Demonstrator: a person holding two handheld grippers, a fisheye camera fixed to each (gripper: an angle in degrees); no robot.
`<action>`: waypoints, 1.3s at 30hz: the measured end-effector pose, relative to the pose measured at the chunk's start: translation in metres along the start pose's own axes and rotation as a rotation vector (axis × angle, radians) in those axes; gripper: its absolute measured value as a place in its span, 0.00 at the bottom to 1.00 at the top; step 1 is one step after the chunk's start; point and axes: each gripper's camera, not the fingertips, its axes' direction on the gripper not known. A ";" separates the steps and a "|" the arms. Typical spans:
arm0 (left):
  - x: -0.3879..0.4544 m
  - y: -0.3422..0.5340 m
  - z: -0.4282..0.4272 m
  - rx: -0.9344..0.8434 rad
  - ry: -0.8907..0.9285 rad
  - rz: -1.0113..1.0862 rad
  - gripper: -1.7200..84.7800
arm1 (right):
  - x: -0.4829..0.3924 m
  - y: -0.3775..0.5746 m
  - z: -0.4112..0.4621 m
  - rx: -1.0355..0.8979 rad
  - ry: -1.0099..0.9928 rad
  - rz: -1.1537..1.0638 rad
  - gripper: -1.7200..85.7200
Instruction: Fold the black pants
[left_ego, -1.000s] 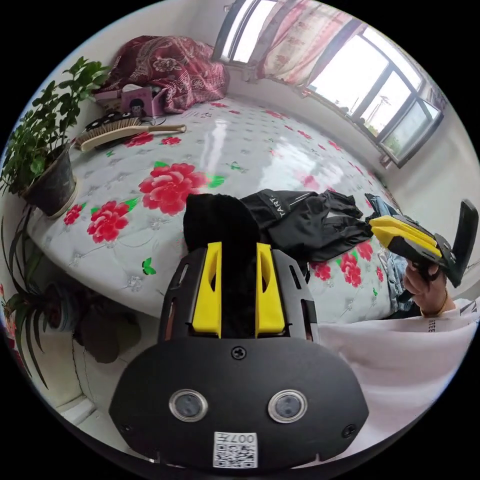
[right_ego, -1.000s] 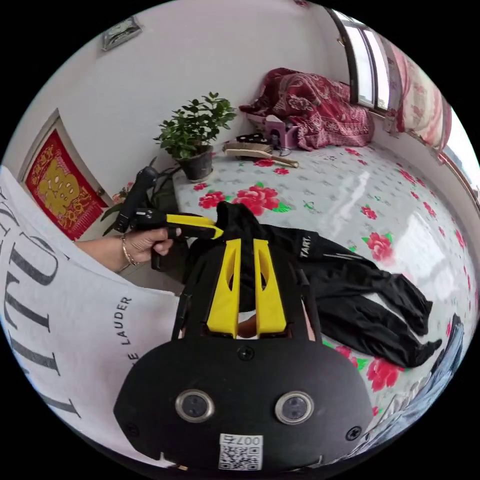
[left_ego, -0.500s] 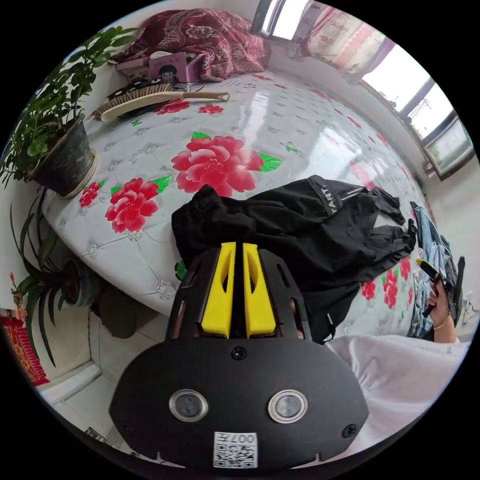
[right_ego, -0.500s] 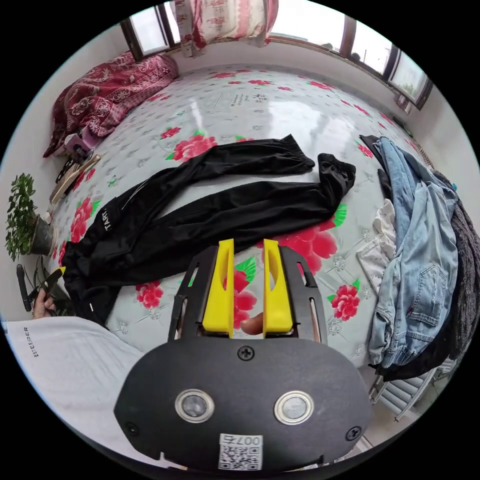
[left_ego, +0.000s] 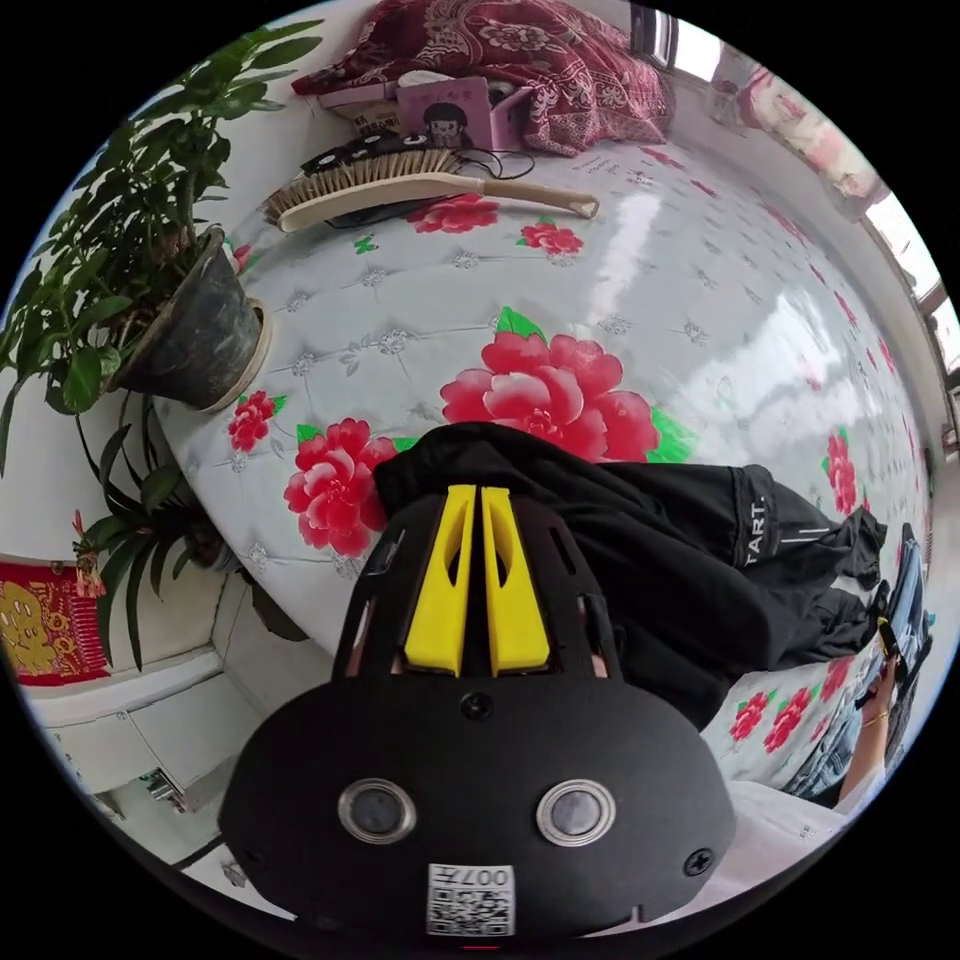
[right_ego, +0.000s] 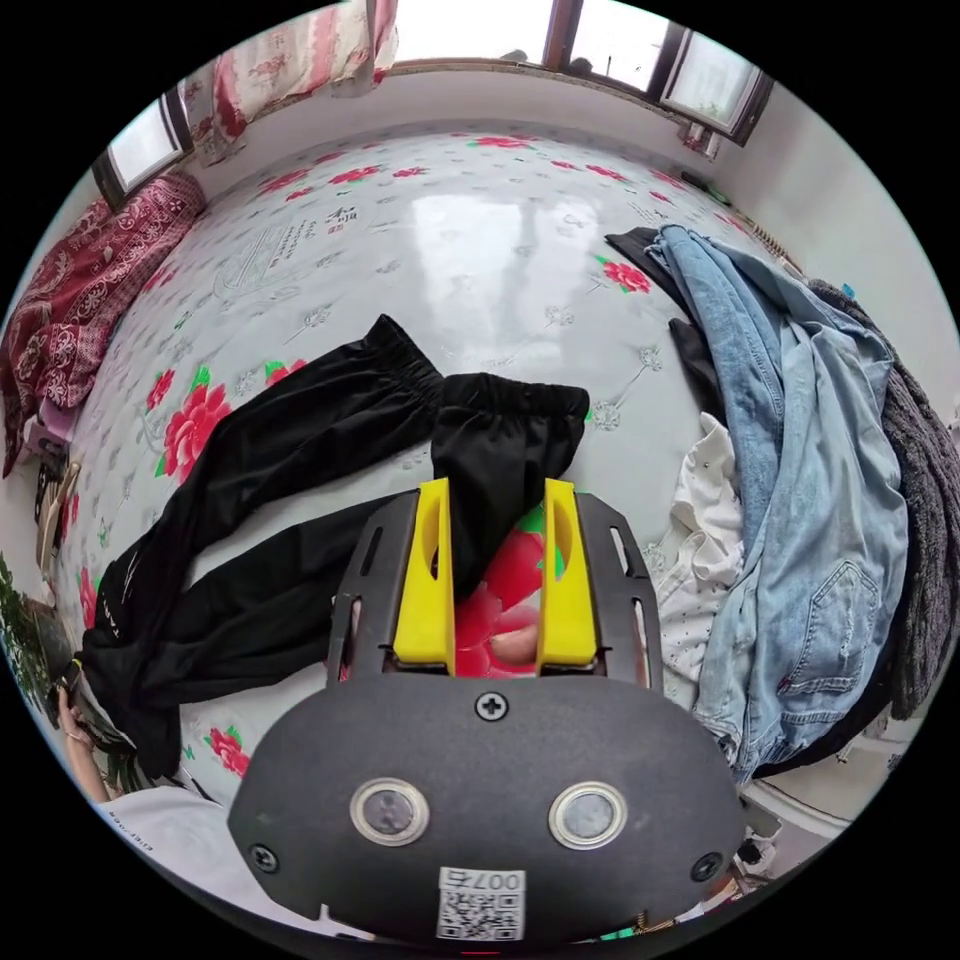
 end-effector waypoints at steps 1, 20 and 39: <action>0.003 0.006 -0.001 0.008 -0.016 0.015 0.02 | -0.001 -0.002 0.017 -0.064 -0.007 0.001 0.11; 0.117 0.100 0.032 -0.048 -0.216 0.316 0.13 | 0.064 0.193 -0.254 0.500 -0.132 -0.004 0.02; 0.083 0.074 -0.059 0.258 -0.424 0.338 0.11 | 0.032 0.130 -0.138 0.216 -0.142 -0.086 0.11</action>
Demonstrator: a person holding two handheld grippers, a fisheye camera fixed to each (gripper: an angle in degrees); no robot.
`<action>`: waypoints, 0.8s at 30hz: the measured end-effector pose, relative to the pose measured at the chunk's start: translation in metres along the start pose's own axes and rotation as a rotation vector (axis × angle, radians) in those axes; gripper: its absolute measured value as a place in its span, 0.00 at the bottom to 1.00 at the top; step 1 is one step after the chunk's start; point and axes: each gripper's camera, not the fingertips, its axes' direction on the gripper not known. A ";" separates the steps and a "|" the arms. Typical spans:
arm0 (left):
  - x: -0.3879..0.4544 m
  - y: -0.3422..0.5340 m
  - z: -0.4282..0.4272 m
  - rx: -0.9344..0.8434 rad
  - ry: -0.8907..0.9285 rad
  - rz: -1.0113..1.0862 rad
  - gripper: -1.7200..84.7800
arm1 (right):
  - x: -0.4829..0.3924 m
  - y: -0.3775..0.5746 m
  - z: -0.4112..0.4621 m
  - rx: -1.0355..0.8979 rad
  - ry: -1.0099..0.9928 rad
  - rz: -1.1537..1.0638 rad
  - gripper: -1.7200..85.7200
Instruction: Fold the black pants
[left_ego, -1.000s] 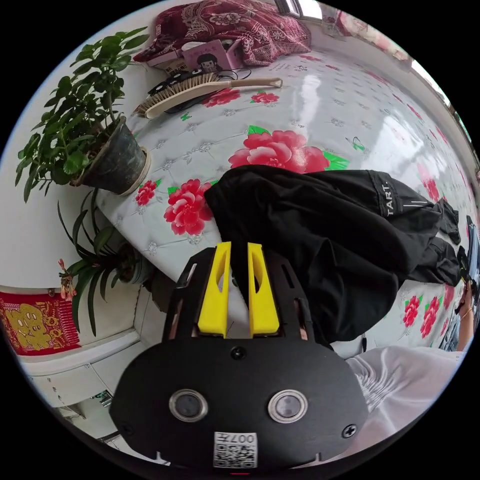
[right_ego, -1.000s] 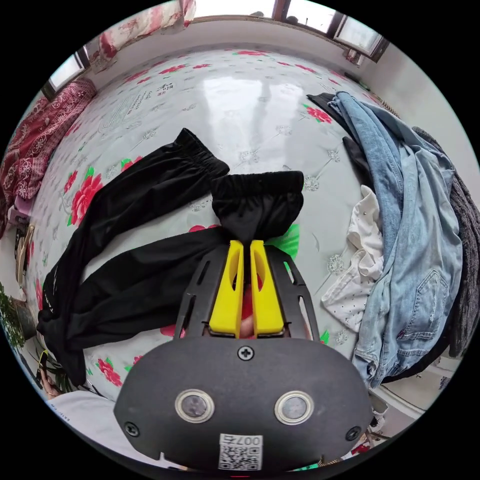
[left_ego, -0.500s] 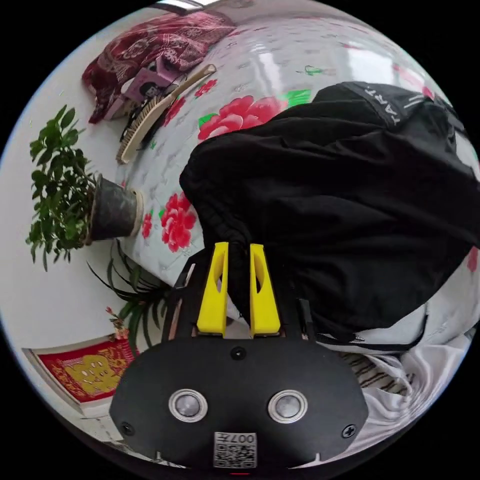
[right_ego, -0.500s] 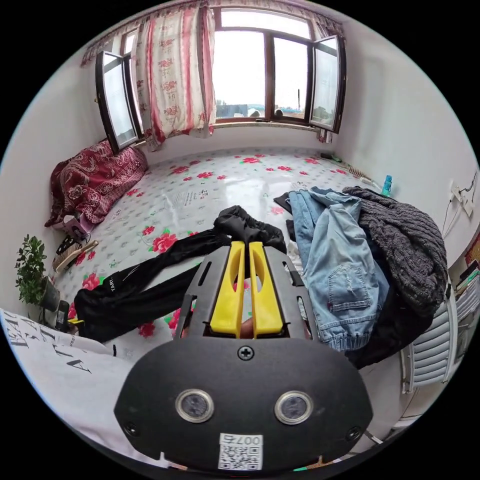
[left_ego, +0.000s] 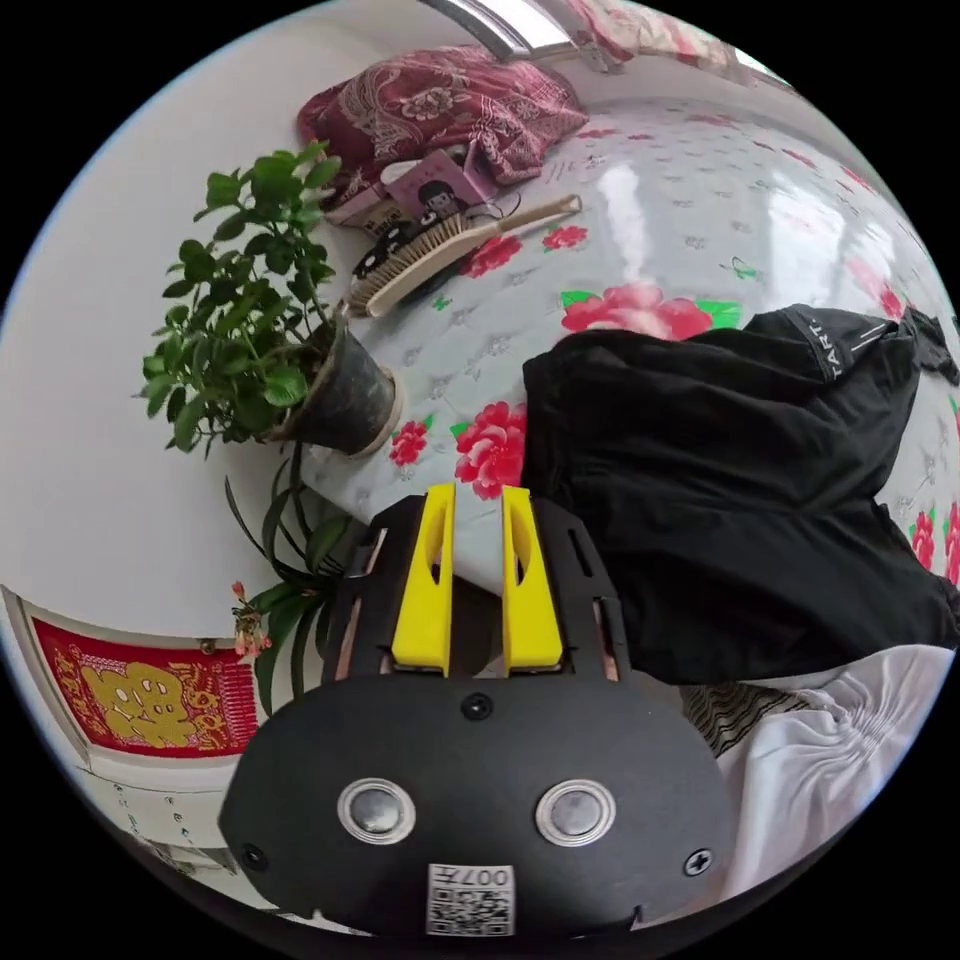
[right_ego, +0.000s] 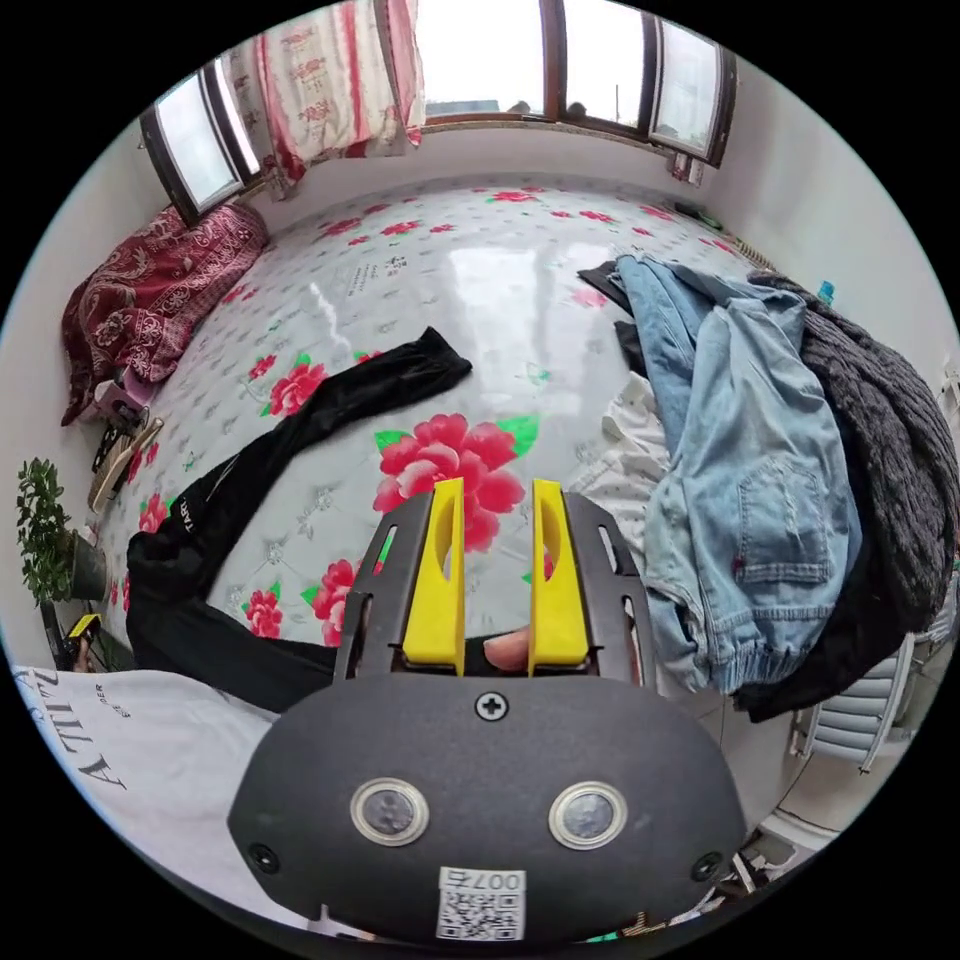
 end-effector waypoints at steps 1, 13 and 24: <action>0.007 -0.010 -0.004 0.029 0.010 0.031 0.11 | -0.011 -0.025 0.013 0.009 -0.041 -0.024 0.11; 0.172 -0.121 0.087 -0.085 0.141 0.514 0.09 | -0.072 -0.216 0.205 -0.191 0.082 -0.052 0.12; 0.084 -0.173 0.124 -0.149 0.434 0.157 0.01 | -0.045 -0.228 0.187 -0.020 0.005 -0.151 0.07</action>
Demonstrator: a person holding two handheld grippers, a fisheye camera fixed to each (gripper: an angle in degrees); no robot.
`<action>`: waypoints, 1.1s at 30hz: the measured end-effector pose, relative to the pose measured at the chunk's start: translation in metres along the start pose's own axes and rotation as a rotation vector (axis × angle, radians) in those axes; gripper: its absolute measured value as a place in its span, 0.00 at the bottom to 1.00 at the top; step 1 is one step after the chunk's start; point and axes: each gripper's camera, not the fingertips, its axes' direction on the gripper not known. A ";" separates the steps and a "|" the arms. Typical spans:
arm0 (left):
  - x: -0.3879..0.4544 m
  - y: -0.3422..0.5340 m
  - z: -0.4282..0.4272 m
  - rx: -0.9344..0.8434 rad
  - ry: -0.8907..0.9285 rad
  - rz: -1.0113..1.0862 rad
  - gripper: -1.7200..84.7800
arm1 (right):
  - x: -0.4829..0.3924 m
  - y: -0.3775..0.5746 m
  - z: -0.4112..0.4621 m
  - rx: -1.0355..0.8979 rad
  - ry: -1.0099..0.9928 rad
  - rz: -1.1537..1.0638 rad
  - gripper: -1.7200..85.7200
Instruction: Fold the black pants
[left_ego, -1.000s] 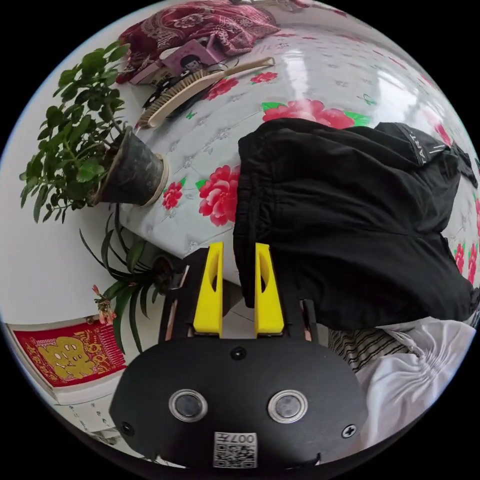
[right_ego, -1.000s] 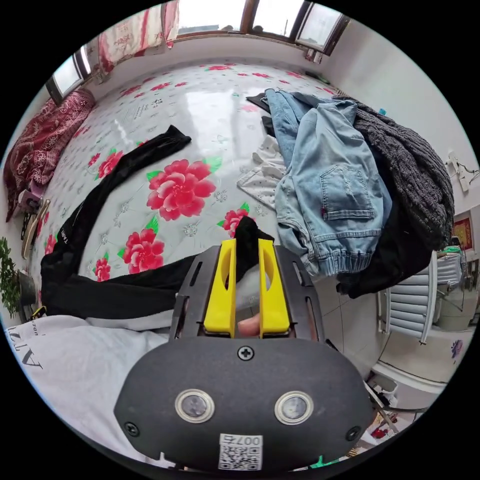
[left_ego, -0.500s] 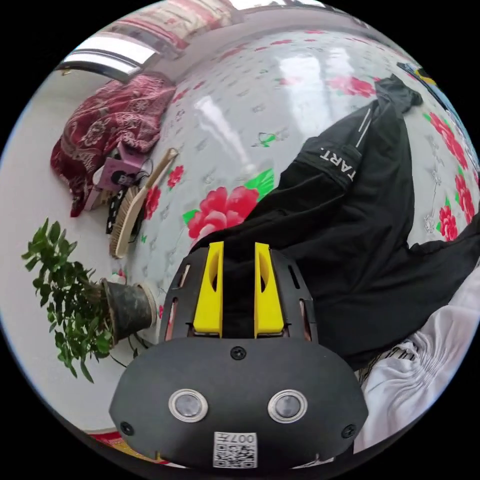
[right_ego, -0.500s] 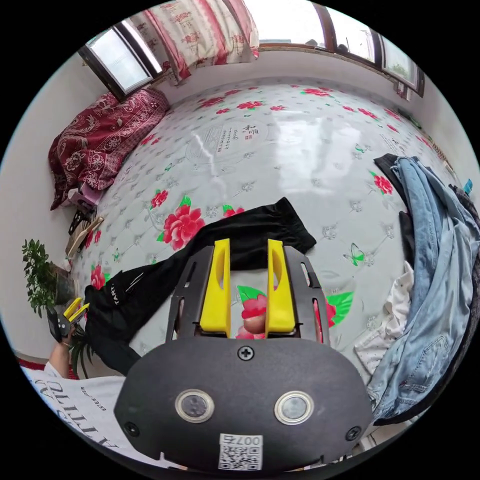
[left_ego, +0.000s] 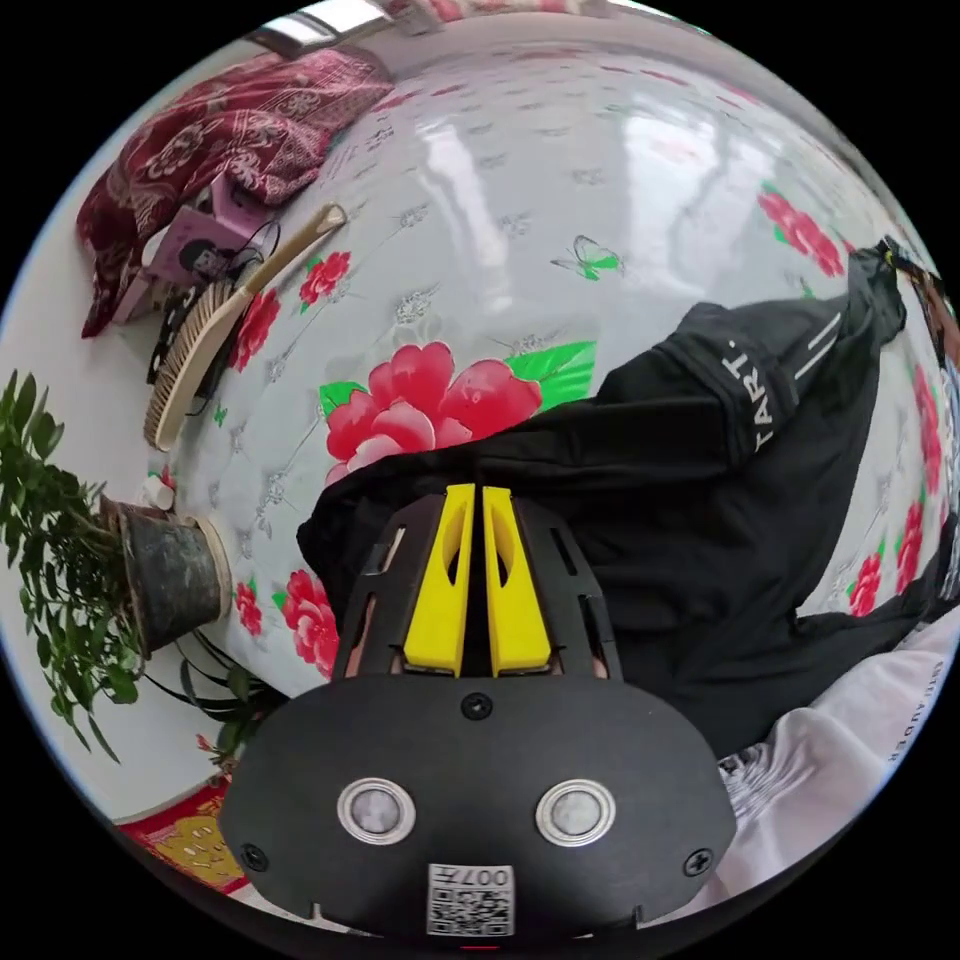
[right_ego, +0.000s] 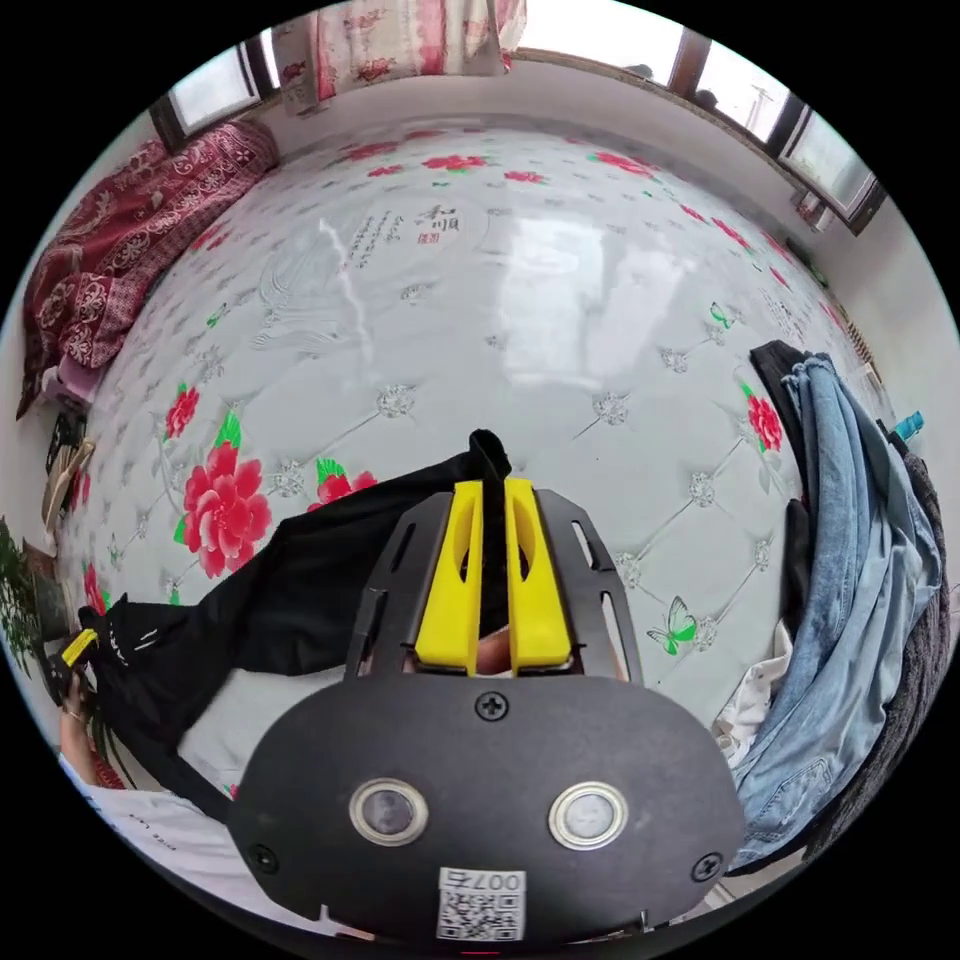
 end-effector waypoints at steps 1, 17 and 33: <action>-0.009 -0.001 -0.004 0.016 0.025 -0.023 0.01 | 0.009 0.010 -0.035 0.106 -0.039 -0.006 0.07; -0.080 -0.055 0.034 -0.039 0.216 -0.185 0.01 | 0.103 0.212 -0.074 -0.085 -0.013 0.198 0.10; -0.116 -0.048 0.040 -0.037 0.290 -0.263 0.01 | 0.094 0.139 -0.014 -0.122 -0.059 0.137 0.03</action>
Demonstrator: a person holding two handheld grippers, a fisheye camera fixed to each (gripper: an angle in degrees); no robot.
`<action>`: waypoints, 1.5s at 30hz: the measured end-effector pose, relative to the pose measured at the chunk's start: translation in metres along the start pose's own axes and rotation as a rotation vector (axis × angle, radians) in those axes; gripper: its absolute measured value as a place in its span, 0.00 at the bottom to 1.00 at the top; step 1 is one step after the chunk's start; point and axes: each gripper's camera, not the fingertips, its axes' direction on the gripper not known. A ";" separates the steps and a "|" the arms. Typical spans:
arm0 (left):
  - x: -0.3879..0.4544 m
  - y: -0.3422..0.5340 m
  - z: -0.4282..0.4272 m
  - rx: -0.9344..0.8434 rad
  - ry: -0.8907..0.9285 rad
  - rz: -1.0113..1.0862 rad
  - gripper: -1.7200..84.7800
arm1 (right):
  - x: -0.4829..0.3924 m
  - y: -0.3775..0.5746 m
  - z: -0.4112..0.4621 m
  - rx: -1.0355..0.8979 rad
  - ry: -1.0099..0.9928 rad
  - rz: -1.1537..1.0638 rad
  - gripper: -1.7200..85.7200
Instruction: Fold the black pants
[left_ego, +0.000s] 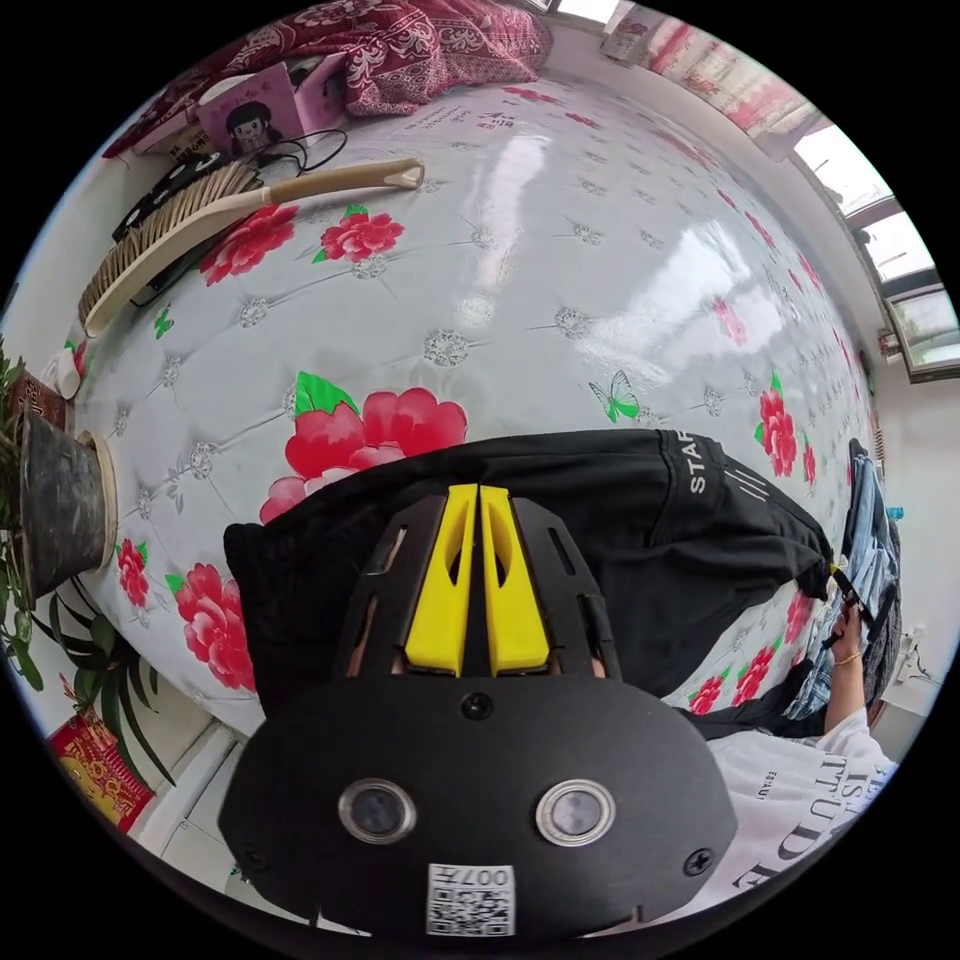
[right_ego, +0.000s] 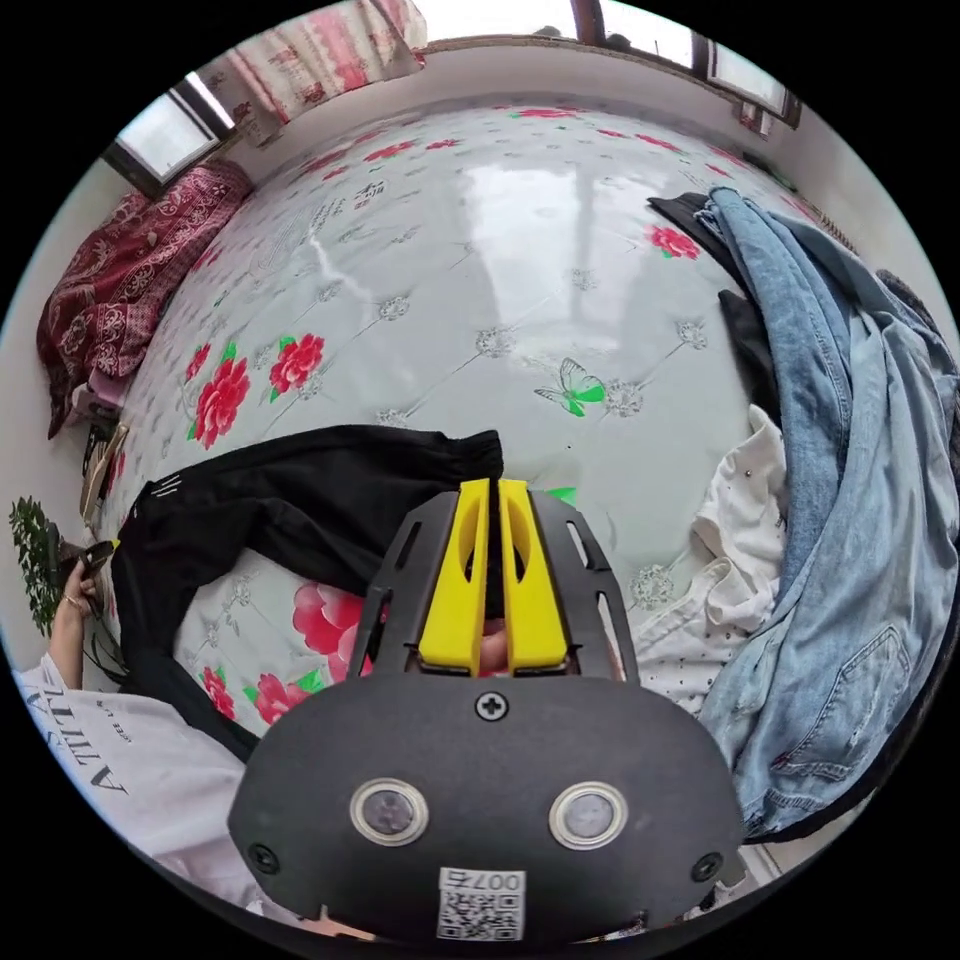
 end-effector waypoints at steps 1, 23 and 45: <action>0.001 -0.002 0.000 0.003 0.001 0.005 0.01 | 0.005 -0.001 -0.016 0.057 0.013 0.009 0.03; -0.037 0.155 -0.058 0.140 -0.195 -0.064 0.09 | -0.186 0.060 -0.010 0.002 -0.204 -0.231 0.11; -0.112 0.303 -0.045 0.113 -0.070 -0.290 0.12 | -0.011 0.298 -0.123 0.018 0.088 0.375 0.12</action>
